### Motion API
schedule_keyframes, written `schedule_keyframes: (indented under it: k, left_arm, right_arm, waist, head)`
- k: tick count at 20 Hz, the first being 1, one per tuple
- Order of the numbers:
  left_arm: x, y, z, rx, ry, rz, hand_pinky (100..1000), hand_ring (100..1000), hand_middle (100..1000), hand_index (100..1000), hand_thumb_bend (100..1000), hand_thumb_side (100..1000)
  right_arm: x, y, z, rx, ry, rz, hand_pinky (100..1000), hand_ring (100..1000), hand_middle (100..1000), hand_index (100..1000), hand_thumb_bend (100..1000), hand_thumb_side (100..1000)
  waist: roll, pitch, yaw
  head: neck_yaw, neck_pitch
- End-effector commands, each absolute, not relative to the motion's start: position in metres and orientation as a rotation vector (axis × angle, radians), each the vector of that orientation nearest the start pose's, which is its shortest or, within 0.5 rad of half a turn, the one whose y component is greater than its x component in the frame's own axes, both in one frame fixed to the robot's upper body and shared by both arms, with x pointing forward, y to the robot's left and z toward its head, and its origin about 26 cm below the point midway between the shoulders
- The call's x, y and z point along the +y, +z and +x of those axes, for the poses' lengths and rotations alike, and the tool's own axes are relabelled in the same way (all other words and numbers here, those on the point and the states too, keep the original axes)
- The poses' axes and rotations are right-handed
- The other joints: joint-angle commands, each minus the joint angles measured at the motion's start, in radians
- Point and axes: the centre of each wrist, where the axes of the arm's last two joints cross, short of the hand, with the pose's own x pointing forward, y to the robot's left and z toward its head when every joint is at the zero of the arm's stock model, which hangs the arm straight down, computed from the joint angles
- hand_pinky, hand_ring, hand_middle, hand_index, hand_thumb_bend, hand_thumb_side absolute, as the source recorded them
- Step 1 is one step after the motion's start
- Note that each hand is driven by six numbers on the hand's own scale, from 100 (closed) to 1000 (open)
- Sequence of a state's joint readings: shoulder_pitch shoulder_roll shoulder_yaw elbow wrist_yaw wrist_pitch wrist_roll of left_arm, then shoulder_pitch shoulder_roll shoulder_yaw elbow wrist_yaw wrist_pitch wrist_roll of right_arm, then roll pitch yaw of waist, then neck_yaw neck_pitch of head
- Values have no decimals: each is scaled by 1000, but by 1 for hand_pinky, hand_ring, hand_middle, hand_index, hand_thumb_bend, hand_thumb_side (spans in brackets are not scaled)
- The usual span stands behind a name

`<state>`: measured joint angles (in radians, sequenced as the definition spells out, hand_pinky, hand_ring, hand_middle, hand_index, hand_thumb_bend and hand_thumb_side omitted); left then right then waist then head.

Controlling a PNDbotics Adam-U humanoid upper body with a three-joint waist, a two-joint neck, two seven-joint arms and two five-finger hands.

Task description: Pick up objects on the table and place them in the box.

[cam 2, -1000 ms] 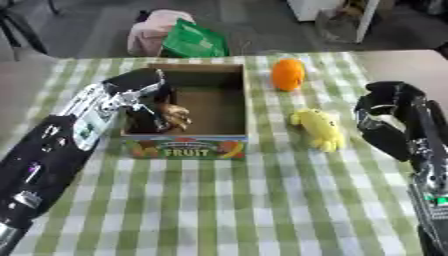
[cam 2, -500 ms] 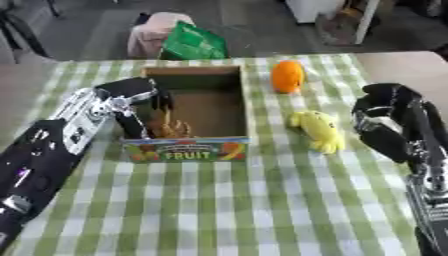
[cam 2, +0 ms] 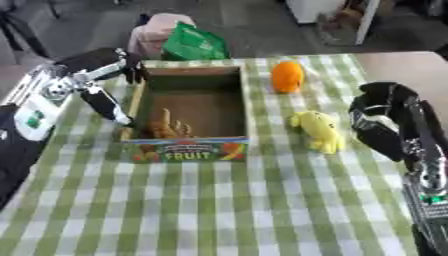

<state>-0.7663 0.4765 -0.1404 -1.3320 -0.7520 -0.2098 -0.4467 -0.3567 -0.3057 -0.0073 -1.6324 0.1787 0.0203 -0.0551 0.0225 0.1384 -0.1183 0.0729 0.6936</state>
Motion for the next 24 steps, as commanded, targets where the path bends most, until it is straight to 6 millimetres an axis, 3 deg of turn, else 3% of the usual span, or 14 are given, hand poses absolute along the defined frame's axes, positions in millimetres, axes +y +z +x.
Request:
schedule_keyframes:
  k: [1, 5, 11, 16, 21, 24]
  left_arm:
    - [285, 243, 411, -1760, -1449, 862, 708, 567, 534, 703, 767, 109]
    - [295, 233, 390, -1825, -1337, 840, 699, 531, 501, 678, 727, 100]
    - [296, 196, 365, -1877, -1071, 727, 694, 511, 483, 663, 682, 100]
    - [297, 169, 345, -1879, -867, 651, 689, 494, 467, 648, 668, 100]
    - [293, 150, 335, -1896, -721, 577, 691, 492, 465, 647, 668, 100]
    - [291, 140, 332, -1906, -660, 533, 692, 492, 465, 648, 666, 100]
  right_arm:
    - [-288, 145, 356, -1969, 393, -463, 632, 643, 566, 695, 100, 100]
    - [-295, 150, 362, -1951, 441, -505, 634, 651, 574, 712, 100, 100]
    - [-304, 156, 378, -1860, 605, -549, 652, 695, 613, 754, 100, 100]
    - [-310, 157, 394, -1768, 726, -573, 674, 730, 659, 789, 186, 100]
    - [-311, 154, 408, -1687, 801, -596, 695, 764, 705, 799, 252, 100]
    - [-310, 148, 415, -1639, 816, -619, 696, 768, 710, 800, 336, 100]
  waist:
    - [0, -16, 5]
    - [1, -13, 16]
    - [-7, -7, 36]
    - [-11, -6, 48]
    - [-14, -1, 56]
    - [-13, 1, 62]
  head:
    - [-11, -8]
    - [-18, -9]
    - [-34, -7]
    - [-35, -1]
    - [-39, 6]
    - [-39, 8]
